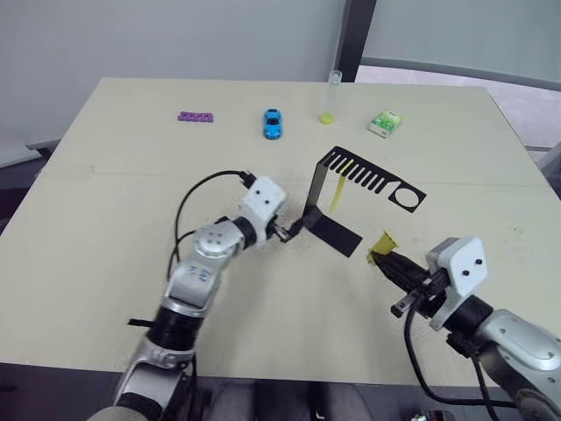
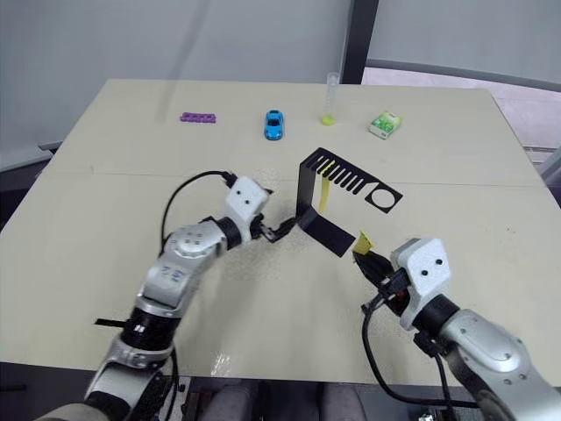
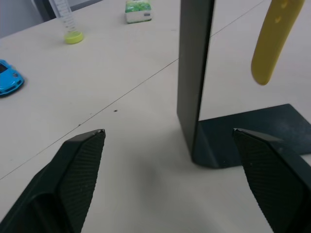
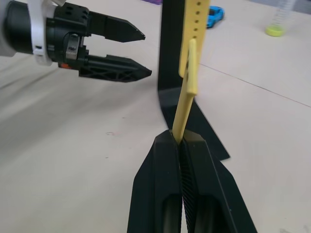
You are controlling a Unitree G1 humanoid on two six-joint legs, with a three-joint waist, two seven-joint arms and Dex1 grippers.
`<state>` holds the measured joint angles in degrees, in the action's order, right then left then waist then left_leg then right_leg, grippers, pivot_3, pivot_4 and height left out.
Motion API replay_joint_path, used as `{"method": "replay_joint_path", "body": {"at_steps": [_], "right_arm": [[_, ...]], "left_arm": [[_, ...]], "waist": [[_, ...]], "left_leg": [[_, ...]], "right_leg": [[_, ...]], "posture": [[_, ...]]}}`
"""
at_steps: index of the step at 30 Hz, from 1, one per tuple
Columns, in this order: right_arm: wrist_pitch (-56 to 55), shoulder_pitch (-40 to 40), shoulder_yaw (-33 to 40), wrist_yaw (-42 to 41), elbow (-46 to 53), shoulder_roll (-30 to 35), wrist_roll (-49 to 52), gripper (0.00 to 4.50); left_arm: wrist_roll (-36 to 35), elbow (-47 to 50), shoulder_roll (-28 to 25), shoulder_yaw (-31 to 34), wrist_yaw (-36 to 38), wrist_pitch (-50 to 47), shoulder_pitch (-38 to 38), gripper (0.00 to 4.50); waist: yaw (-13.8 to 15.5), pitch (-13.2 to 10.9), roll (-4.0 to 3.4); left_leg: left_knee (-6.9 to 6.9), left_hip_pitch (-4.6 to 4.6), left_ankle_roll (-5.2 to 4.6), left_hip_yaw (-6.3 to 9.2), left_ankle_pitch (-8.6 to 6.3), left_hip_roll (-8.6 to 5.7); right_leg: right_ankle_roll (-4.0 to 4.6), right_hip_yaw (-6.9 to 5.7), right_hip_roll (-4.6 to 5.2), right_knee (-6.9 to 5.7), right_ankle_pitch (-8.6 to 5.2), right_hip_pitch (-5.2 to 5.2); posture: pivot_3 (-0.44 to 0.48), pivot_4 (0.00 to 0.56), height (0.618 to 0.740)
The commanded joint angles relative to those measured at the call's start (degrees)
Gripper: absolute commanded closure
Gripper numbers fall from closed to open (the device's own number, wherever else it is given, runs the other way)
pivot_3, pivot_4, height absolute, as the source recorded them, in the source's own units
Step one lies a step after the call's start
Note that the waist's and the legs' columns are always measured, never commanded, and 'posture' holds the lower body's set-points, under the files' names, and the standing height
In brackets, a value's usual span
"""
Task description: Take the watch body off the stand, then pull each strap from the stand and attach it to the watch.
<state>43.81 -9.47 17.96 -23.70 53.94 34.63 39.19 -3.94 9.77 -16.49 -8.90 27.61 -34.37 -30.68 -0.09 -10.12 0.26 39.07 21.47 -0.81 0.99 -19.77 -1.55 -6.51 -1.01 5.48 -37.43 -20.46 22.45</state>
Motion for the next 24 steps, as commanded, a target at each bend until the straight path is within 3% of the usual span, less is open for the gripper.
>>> {"method": "replay_joint_path", "body": {"at_steps": [1,5,8,11,14,17,19,24], "right_arm": [[0.38,0.85,3.87,-5.06,-1.28,2.05,10.14,4.50],[1.88,4.77,4.64,-8.37,-4.65,6.18,21.09,4.50],[2.96,9.62,3.31,-8.39,-7.06,9.17,25.55,4.50],[4.21,15.99,0.80,-7.25,-9.24,10.70,32.86,4.50],[5.04,21.36,-1.86,-5.11,-11.42,10.92,35.94,4.50],[5.43,25.55,-4.30,-3.38,-13.38,10.21,37.93,4.50],[5.63,26.53,-5.41,-2.71,-13.97,10.10,38.85,4.50],[6.42,27.10,-7.07,-2.68,-14.28,11.22,39.07,4.50]], "left_arm": [[-11.22,3.98,-6.02,5.67,13.10,-2.89,1.72,0.06],[-30.18,6.05,-14.90,11.95,30.79,-12.92,-0.08,0.06],[-38.34,5.09,-15.85,13.79,33.56,-18.53,-4.19,0.06],[-47.38,2.74,-12.40,15.33,33.19,-24.53,-8.58,0.06],[-49.70,0.94,-9.04,14.74,31.07,-25.76,-11.00,0.06],[-50.35,-1.11,-7.02,13.30,31.56,-25.71,-12.60,0.83],[-50.04,-2.46,-6.64,12.25,32.20,-25.73,-13.51,1.75],[-48.57,-4.79,-6.14,10.33,32.54,-24.59,-14.89,1.75]], "waist": [[0.02,0.00,0.00],[-0.04,-0.01,0.01],[0.34,-0.01,0.01],[0.37,-0.01,0.01],[0.04,-0.01,0.02],[-0.11,-0.02,0.03],[-0.13,-0.02,0.03],[0.01,-0.02,0.03]], "left_leg": [[-0.01,0.00,0.00,0.00,0.00,-0.01],[0.01,-0.01,0.00,0.05,0.00,0.04],[0.05,-0.01,-0.02,0.12,-0.01,0.02],[0.08,-0.11,-0.08,0.30,-0.05,0.00],[0.02,-0.17,-0.12,0.33,-0.07,0.01],[0.05,-0.16,-0.12,0.32,-0.07,0.01],[0.06,-0.17,-0.10,0.31,-0.06,0.02],[0.06,-0.16,-0.11,0.32,-0.06,0.01]], "right_leg": [[0.00,0.00,0.01,0.00,0.00,-0.01],[0.01,-0.04,0.02,0.05,-0.01,-0.06],[0.01,-0.07,0.07,0.19,-0.01,-0.16],[0.01,-0.21,0.08,0.54,0.00,-0.45],[0.00,-0.27,0.07,0.53,0.00,-0.56],[0.00,-0.31,0.05,0.51,0.00,-0.57],[0.00,-0.30,0.04,0.48,0.00,-0.57],[0.00,-0.30,0.05,0.49,0.00,-0.57]], "posture": [[0.000,0.150,0.740],[0.000,0.150,0.740],[0.000,0.150,0.740],[0.000,0.150,0.740],[0.000,0.150,0.740],[0.000,0.150,0.740],[0.000,0.150,0.740],[0.000,0.150,0.740]]}}
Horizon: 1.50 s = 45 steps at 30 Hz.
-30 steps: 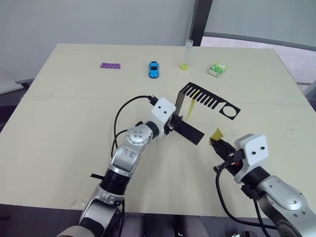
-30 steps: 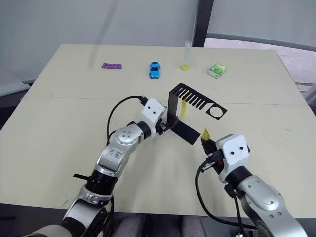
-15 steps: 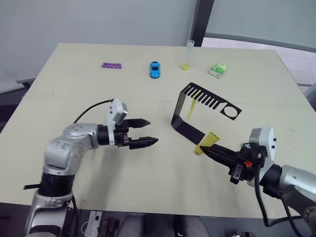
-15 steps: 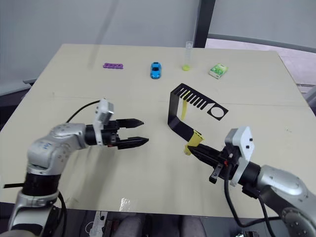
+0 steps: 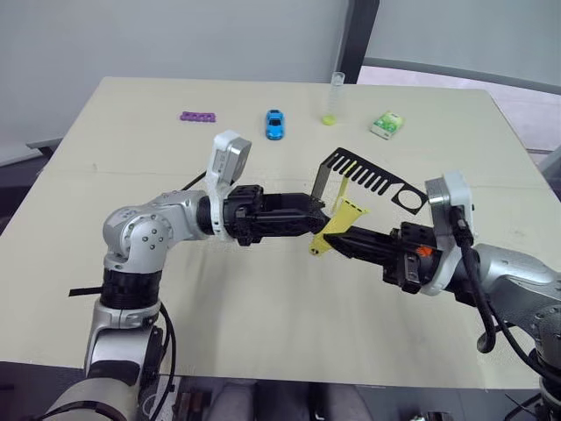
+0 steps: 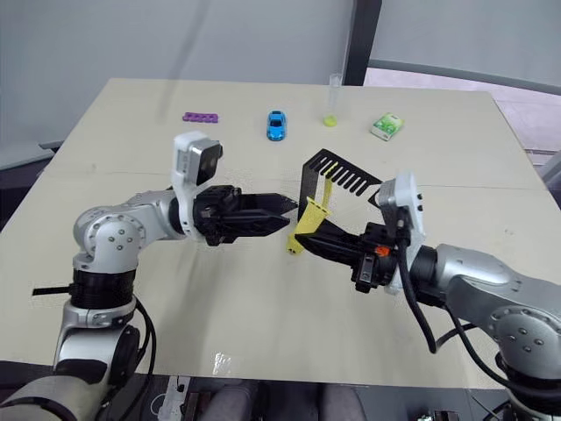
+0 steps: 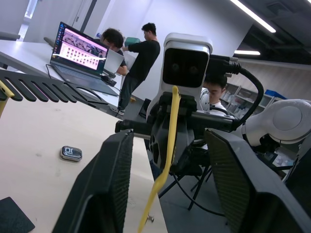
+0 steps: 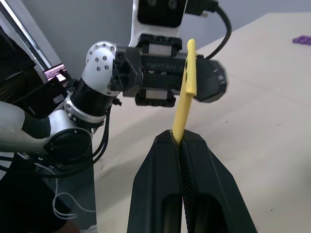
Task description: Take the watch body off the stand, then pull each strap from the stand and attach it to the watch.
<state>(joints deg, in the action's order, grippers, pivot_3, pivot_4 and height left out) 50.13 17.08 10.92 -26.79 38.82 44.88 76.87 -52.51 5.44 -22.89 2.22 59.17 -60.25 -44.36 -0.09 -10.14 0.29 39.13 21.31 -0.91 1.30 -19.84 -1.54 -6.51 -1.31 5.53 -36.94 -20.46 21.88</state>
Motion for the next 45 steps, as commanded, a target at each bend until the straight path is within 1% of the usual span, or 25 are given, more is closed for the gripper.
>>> {"method": "replay_joint_path", "body": {"at_steps": [1,6,9,25,27,29,45], "right_arm": [[0.32,0.60,-0.20,0.57,0.74,1.12,1.60,4.50],[0.38,1.31,-1.72,1.12,0.39,0.93,0.71,4.50],[0.42,1.44,-2.02,1.13,0.49,0.87,0.61,4.50],[0.76,2.69,-2.24,1.04,-0.39,1.21,0.48,4.50],[0.81,2.64,-2.18,1.05,-0.41,1.24,0.65,4.50],[0.84,2.66,-2.16,1.08,-0.43,1.24,0.75,4.50],[1.05,3.57,-1.89,1.10,-1.50,1.57,1.18,4.50]], "left_arm": [[0.08,-0.71,0.33,-1.09,1.09,1.46,-1.36,1.75],[2.94,-1.41,0.30,-4.64,2.53,4.10,-1.56,1.75],[3.65,-1.27,0.38,-5.46,2.63,4.83,-1.53,1.75],[1.74,-0.79,1.28,-4.48,1.97,4.30,-1.48,1.75],[0.86,-0.99,1.73,-3.77,1.99,4.03,-1.40,2.30],[0.49,-1.22,1.97,-3.52,1.74,3.51,-1.37,3.07],[-0.84,-2.61,4.17,-2.68,-0.41,2.25,-0.18,3.07]], "waist": [[0.02,0.00,0.00],[0.01,0.00,0.00],[0.00,0.00,0.00],[0.03,0.00,0.00],[0.04,0.00,0.00],[0.04,0.00,0.00],[0.03,0.00,0.00]], "left_leg": [[0.00,0.00,-0.01,0.00,0.00,0.00],[0.00,0.00,-0.01,0.00,0.00,0.00],[0.00,0.00,-0.01,0.00,0.00,0.01],[0.00,0.01,0.00,0.01,0.00,0.01],[0.00,0.01,-0.01,0.01,0.00,0.01],[0.00,0.01,-0.01,0.01,0.00,0.01],[0.00,0.01,-0.01,0.01,0.00,0.01]], "right_leg": [[0.00,0.00,0.00,0.00,0.00,0.00],[0.00,0.00,0.00,0.03,0.00,0.00],[0.00,0.00,0.00,0.03,0.00,0.00],[0.00,0.01,0.00,0.05,0.00,0.00],[0.00,0.01,0.01,0.06,0.00,0.00],[0.00,0.01,0.01,0.06,0.00,0.00],[0.00,0.00,0.01,0.07,0.00,0.00]], "posture": [[0.000,0.150,0.740],[0.000,0.150,0.740],[0.000,0.150,0.740],[0.000,0.150,0.740],[0.000,0.150,0.740],[0.000,0.150,0.740],[0.000,0.150,0.740]]}}
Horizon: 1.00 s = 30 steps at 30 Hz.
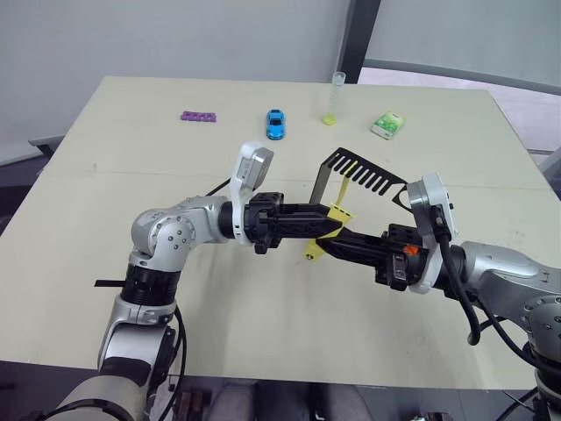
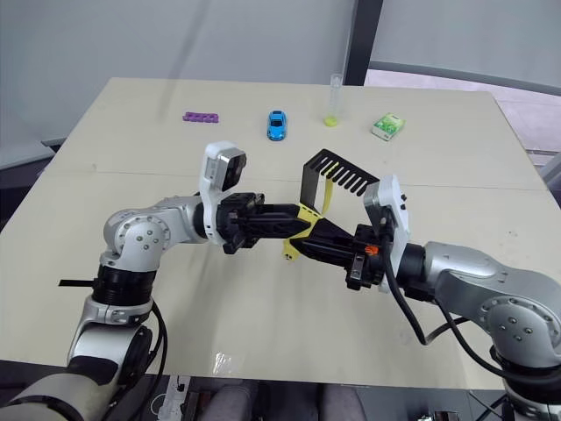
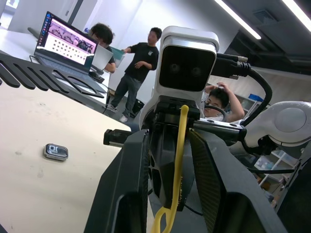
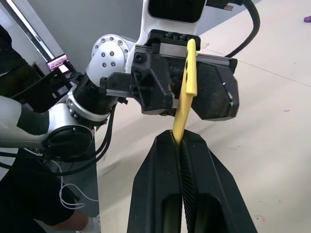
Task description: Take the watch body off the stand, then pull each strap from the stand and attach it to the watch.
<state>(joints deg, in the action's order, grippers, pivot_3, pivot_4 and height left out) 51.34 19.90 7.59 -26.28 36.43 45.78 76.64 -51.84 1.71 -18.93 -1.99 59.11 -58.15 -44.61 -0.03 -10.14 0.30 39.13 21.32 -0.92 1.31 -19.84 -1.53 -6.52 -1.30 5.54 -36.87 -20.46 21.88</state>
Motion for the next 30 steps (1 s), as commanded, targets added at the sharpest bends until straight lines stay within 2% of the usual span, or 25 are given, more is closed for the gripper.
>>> {"method": "replay_joint_path", "body": {"at_steps": [1,30], "right_arm": [[-0.15,0.76,1.46,0.62,0.87,0.70,1.50,4.50],[-0.55,0.84,2.04,2.13,0.59,1.20,3.77,4.50]], "left_arm": [[-1.54,1.30,0.34,1.51,-0.47,0.14,0.25,3.07],[-4.52,2.66,2.76,2.59,-3.23,-1.05,1.88,3.07]], "waist": [[-0.04,0.00,0.00],[0.01,0.00,0.00]], "left_leg": [[0.00,0.00,0.00,0.00,0.00,0.00],[-0.01,0.01,0.00,0.00,0.00,0.01]], "right_leg": [[0.00,0.00,0.00,0.00,0.00,0.00],[0.00,0.00,0.00,0.08,0.00,-0.01]], "posture": [[0.000,0.150,0.740],[0.000,0.150,0.740]]}}
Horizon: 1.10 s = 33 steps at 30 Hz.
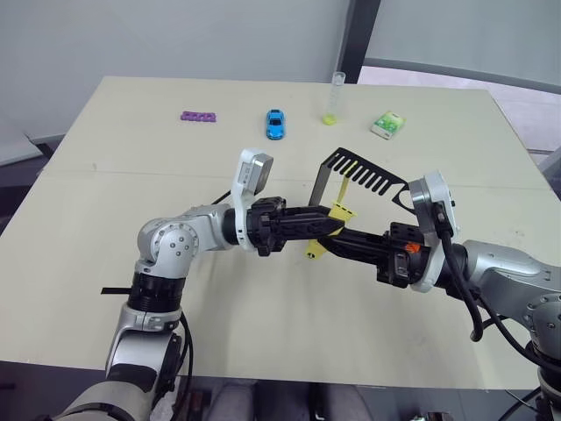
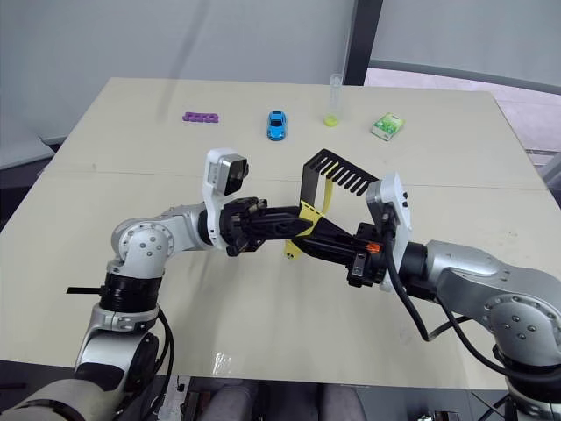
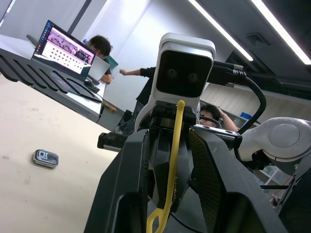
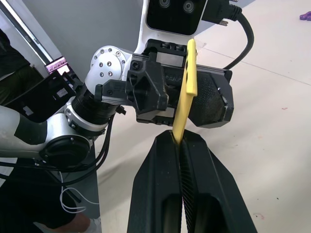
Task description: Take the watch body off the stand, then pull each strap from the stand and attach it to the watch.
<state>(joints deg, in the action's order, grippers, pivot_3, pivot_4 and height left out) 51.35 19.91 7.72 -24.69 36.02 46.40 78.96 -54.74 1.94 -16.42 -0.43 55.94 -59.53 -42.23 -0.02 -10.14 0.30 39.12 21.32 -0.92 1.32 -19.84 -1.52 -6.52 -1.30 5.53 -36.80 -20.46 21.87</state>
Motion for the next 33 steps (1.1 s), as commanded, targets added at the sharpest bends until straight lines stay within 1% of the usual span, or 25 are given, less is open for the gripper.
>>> {"method": "replay_joint_path", "body": {"at_steps": [1,14,17,18,19,33], "right_arm": [[-0.59,0.82,1.90,0.58,1.03,0.59,1.49,4.50],[-0.73,0.72,2.06,0.77,1.10,0.65,1.54,4.50],[-0.76,0.77,2.08,0.86,1.15,0.64,1.58,4.50],[-0.76,0.83,2.07,0.91,1.16,0.63,1.63,4.50],[-0.75,0.94,2.06,1.03,1.18,0.62,1.76,4.50],[-0.81,1.30,1.97,1.69,1.62,0.79,2.31,4.50]], "left_arm": [[-1.63,2.46,0.26,1.03,-0.10,0.37,-0.48,3.07],[-1.60,1.92,0.32,1.28,-0.01,0.79,-0.68,3.07],[-1.81,1.94,0.56,1.32,-0.01,0.75,-0.63,3.93],[-1.86,1.91,0.59,1.29,0.02,0.66,-0.64,4.34],[-1.89,1.93,0.59,1.24,0.16,0.63,-0.63,4.43],[-1.65,1.85,1.02,1.05,0.50,1.31,-0.45,4.43]], "waist": [[-0.01,0.00,0.00],[0.00,0.00,0.00],[0.00,0.00,0.00],[0.00,0.00,0.00],[0.00,0.00,0.00],[0.00,0.00,0.00]], "left_leg": [[0.00,0.00,0.00,0.00,0.00,0.00],[0.00,0.00,0.00,0.00,0.00,0.00],[0.00,0.00,0.00,0.00,0.00,0.00],[0.00,0.00,0.00,0.00,0.00,0.00],[0.00,0.00,0.00,0.00,0.00,0.00],[-0.01,0.00,0.00,0.00,0.00,0.00]], "right_leg": [[0.00,0.00,0.00,0.00,0.00,0.00],[0.00,0.00,0.00,0.02,0.00,0.00],[0.00,0.00,0.00,0.02,0.00,0.00],[0.00,0.00,0.00,0.03,0.00,0.00],[0.00,0.00,0.00,0.03,0.00,0.00],[0.00,0.00,0.00,0.26,0.00,-0.01]], "posture": [[0.000,0.150,0.740],[0.000,0.150,0.740],[0.000,0.150,0.740],[0.000,0.150,0.740],[0.000,0.150,0.740],[0.000,0.150,0.740]]}}
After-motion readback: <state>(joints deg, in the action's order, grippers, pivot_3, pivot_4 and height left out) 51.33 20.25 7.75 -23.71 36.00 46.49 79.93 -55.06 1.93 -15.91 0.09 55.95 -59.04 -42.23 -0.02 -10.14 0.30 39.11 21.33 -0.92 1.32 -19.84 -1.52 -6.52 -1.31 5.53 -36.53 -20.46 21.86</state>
